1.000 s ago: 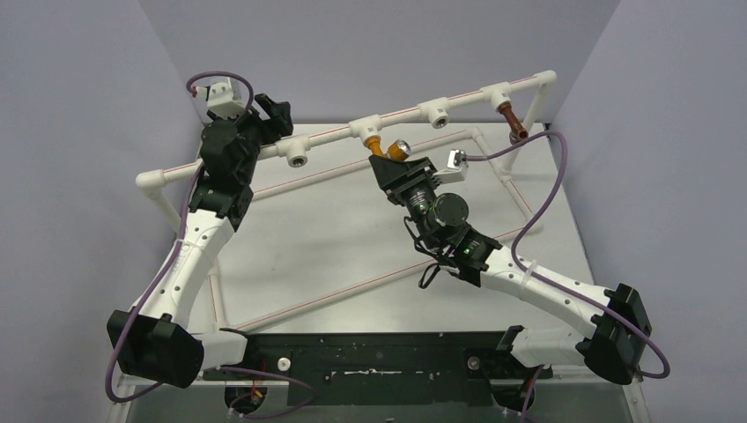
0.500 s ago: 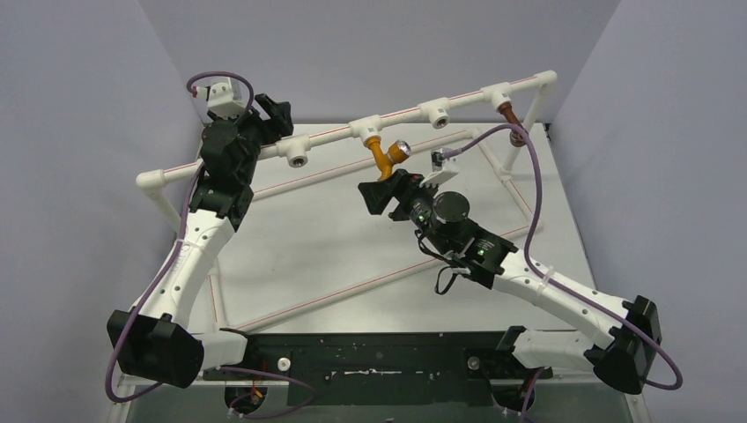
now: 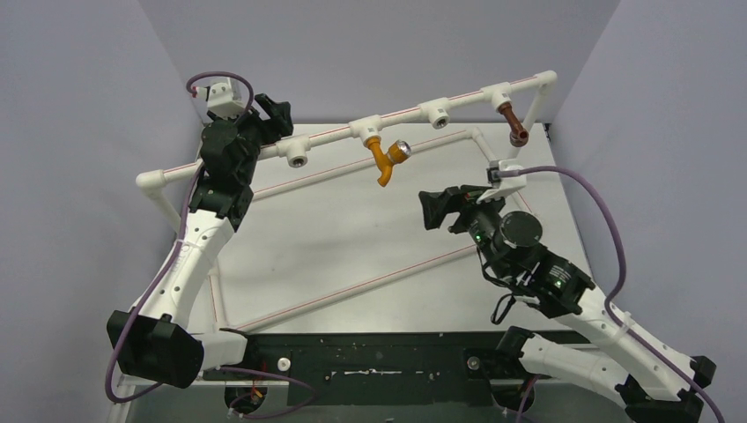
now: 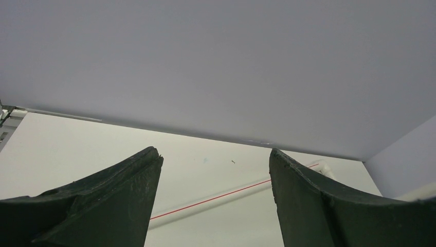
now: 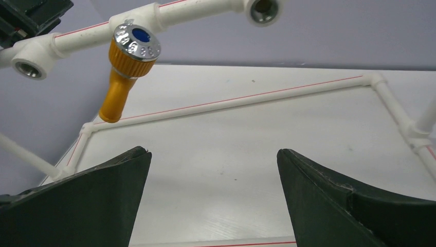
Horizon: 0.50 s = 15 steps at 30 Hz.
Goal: Install the water faucets
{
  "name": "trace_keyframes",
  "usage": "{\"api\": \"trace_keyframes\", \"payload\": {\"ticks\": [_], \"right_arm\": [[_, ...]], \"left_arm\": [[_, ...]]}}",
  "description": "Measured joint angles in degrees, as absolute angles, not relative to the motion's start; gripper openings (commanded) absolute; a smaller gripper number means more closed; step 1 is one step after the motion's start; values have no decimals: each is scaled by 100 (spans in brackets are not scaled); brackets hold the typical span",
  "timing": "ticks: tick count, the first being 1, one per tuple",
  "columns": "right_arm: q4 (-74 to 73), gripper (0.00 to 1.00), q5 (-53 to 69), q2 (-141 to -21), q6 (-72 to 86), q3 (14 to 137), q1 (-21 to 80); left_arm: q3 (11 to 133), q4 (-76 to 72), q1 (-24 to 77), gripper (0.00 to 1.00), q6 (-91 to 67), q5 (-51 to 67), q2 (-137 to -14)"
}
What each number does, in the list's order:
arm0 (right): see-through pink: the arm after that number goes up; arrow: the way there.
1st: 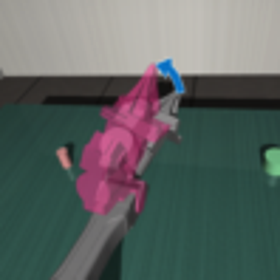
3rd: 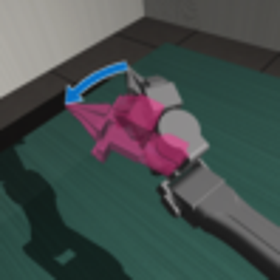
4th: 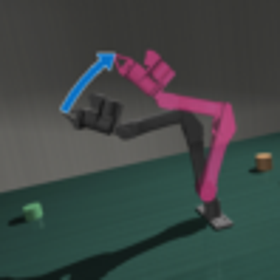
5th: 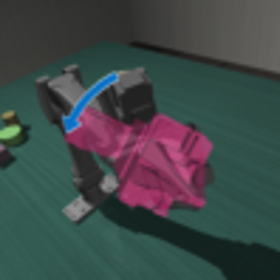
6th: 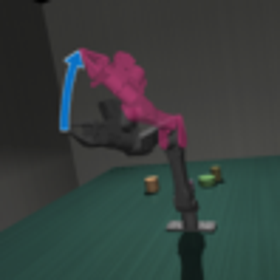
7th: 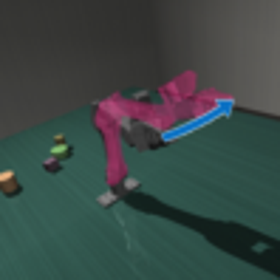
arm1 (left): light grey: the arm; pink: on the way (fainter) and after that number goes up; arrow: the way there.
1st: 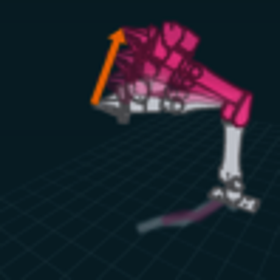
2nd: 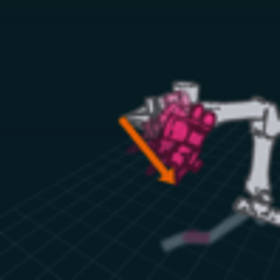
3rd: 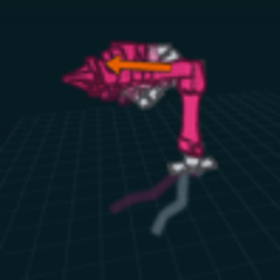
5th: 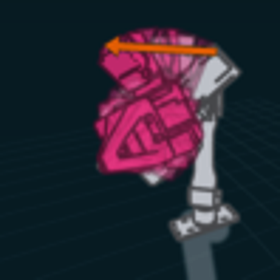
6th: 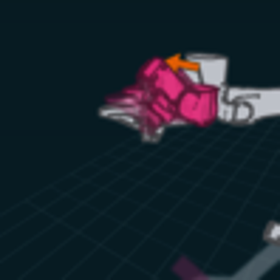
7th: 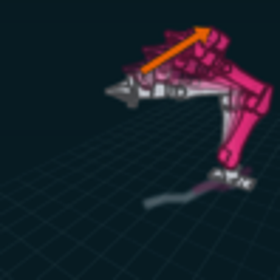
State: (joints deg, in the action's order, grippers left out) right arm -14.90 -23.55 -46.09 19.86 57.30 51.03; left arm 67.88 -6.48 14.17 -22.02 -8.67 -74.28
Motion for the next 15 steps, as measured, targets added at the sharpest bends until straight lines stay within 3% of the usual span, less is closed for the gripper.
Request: {"api": "trace_keyframes", "payload": {"ticks": [8,15], "right_arm": [[-1684,100,-3277,-3124,1323,5175,5100],[-1678,100,-3756,-2993,897,4659,5100]], "left_arm": [[7218,40,1417,75,-2355,-794,-7522],[8121,1129,1507,78,-2292,-554,-7950]]}}
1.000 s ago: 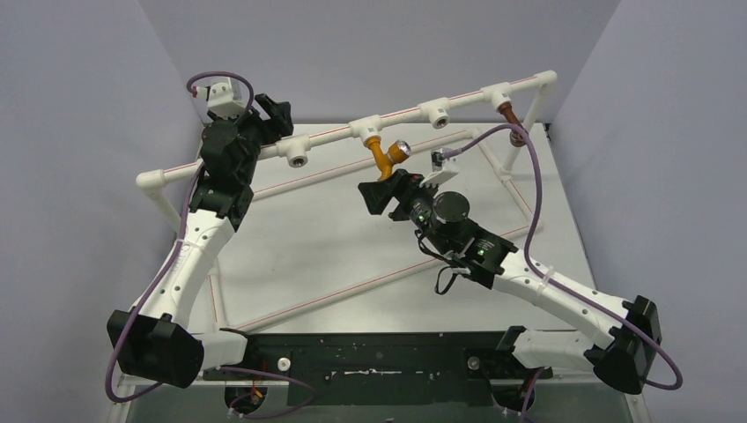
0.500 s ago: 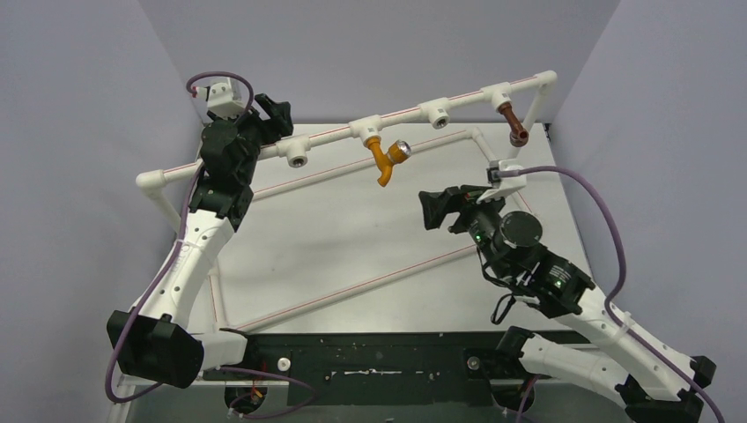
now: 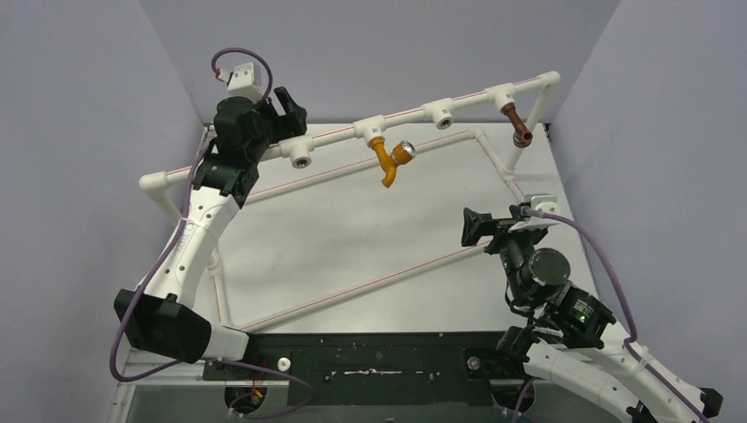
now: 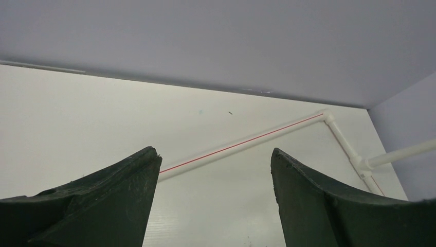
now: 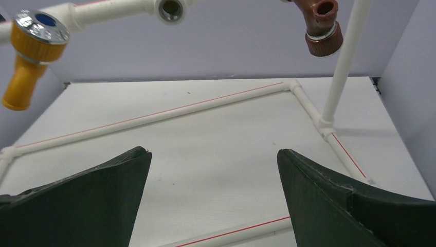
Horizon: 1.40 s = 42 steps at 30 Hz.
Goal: Install the water faucets
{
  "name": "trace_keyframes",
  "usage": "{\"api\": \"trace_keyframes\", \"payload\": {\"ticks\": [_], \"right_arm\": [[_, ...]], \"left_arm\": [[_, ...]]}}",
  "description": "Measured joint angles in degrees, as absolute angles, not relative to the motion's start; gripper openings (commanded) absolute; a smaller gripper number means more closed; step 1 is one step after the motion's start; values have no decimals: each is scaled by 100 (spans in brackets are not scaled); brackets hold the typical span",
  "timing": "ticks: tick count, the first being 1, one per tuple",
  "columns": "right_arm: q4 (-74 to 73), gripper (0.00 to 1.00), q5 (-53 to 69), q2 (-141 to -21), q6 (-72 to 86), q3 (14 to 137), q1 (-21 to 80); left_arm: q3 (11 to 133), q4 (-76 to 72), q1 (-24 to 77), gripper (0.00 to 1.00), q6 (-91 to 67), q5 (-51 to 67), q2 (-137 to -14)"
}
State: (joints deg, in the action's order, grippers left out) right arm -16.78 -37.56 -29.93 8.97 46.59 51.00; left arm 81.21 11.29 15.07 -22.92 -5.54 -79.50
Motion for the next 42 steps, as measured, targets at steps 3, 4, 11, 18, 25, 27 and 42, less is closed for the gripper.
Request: {"api": "trace_keyframes", "payload": {"ticks": [3,4,11,18,25,27,42], "right_arm": [[-1634,100,-3879,-2993,676,4327,5100],[-1590,100,-3916,-2993,587,4200,5100],[-825,100,-4410,-3118,-117,3315,5096],[593,100,-4466,-3841,-550,2456,4812],[1804,100,-4032,-5059,-489,1988,3728],[2185,100,-3868,-5336,-458,1879,3402],[5290,100,-2344,-7793,-108,967,1011]], "left_arm": [[8294,1380,1557,80,-2276,-493,-8016],[8322,1472,1559,81,-2276,-471,-8014],[8366,1734,1562,86,-2200,-384,-7832],[8322,1804,1610,89,-2058,242,-6536],[8324,2082,1669,89,-2012,792,-5242],[8283,2198,1737,90,-1997,860,-5004],[6984,2342,2062,92,-2383,2154,-3988]]}}
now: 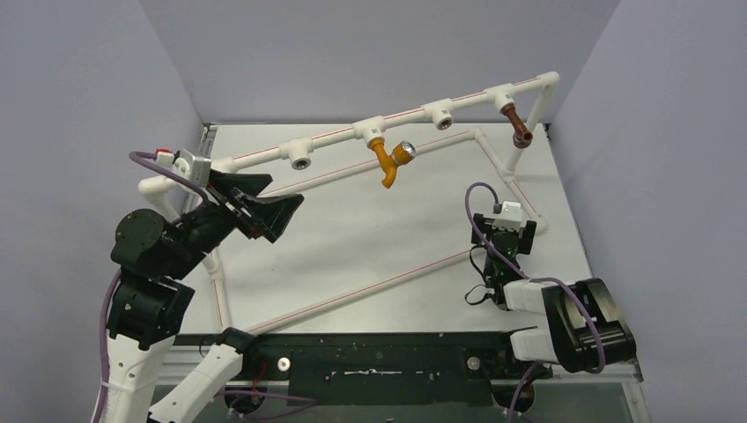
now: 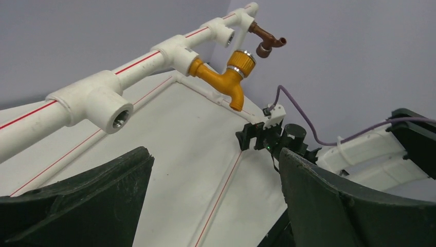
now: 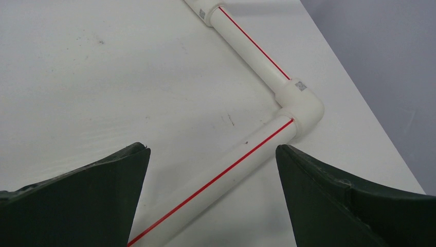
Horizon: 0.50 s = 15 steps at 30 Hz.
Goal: Install the water faucets
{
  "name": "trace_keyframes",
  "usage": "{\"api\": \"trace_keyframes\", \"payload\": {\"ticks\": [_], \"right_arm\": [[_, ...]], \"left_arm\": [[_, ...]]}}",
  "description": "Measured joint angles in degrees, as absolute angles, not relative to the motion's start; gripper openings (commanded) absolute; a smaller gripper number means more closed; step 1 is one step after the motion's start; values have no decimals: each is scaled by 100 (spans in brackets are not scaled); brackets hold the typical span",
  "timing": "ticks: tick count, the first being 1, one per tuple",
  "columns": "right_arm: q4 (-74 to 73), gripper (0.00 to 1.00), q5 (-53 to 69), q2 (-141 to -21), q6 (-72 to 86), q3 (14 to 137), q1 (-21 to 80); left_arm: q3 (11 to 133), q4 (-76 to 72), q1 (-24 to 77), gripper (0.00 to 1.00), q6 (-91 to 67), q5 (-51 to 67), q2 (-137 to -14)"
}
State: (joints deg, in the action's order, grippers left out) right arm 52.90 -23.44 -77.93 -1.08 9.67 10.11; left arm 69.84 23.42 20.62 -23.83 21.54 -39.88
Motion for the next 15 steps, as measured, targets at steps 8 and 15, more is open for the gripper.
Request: {"api": "trace_keyframes", "payload": {"ticks": [8,15], "right_arm": [[7089,100,-1466,-9255,-176,705,429],[7008,100,-698,-9275,-237,1079,292]], "left_arm": [[6967,2292,2346,92,-2290,2650,-4219],[6967,2294,2469,92,-2176,2908,-4488]]}}
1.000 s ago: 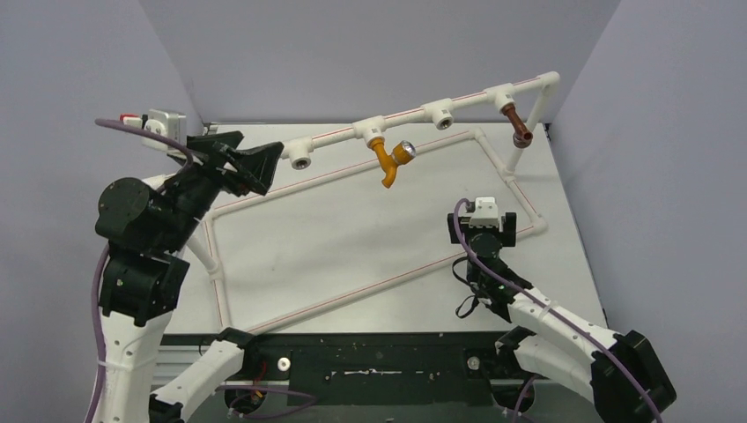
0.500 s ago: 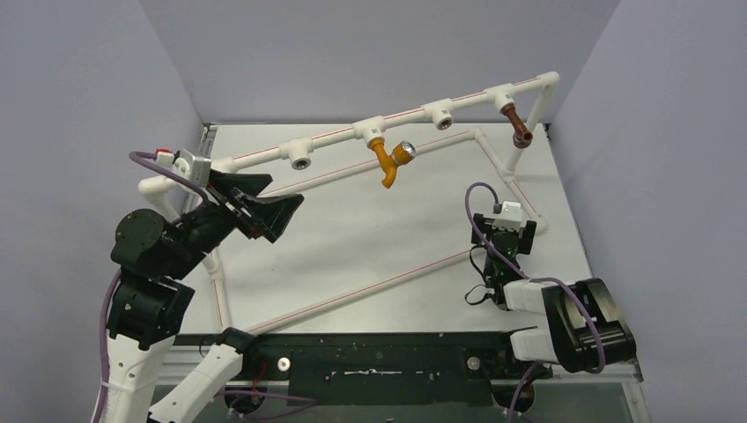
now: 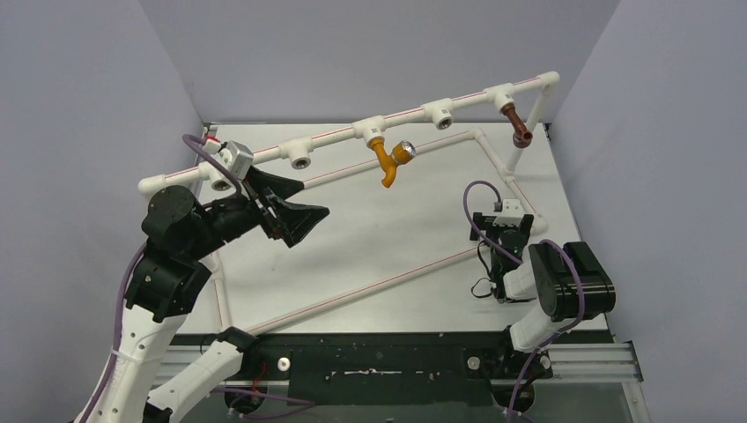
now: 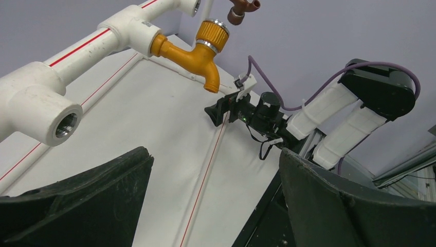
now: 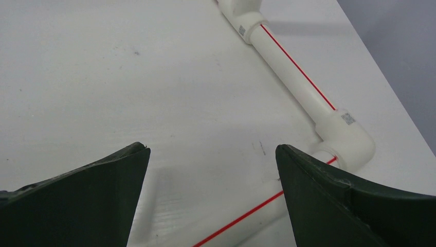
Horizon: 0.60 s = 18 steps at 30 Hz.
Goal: Install the water faucets
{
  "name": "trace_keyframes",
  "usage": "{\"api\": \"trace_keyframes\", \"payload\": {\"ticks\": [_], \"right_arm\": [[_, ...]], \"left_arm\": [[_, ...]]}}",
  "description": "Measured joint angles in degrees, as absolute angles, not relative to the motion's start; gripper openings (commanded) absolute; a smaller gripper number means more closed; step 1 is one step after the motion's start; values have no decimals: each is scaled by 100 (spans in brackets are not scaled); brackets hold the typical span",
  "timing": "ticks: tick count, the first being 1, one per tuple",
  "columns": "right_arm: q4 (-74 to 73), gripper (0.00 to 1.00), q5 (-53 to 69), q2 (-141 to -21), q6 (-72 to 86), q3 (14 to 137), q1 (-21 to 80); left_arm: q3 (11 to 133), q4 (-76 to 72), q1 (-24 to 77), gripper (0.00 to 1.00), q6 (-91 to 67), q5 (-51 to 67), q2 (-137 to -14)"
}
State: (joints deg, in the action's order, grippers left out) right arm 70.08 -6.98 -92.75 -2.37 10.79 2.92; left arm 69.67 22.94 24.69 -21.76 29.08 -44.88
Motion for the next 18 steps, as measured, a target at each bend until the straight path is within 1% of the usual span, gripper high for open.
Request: {"api": "trace_keyframes", "payload": {"ticks": [8,18], "right_arm": [[6606,100,-471,-9277,-187,1378,178],[6479,100,-364,-9277,-148,1393,143]], "left_arm": [[6969,2324,2482,93,-2071,2950,-4423],[7000,2322,2482,94,-2228,2991,-4143]]}}
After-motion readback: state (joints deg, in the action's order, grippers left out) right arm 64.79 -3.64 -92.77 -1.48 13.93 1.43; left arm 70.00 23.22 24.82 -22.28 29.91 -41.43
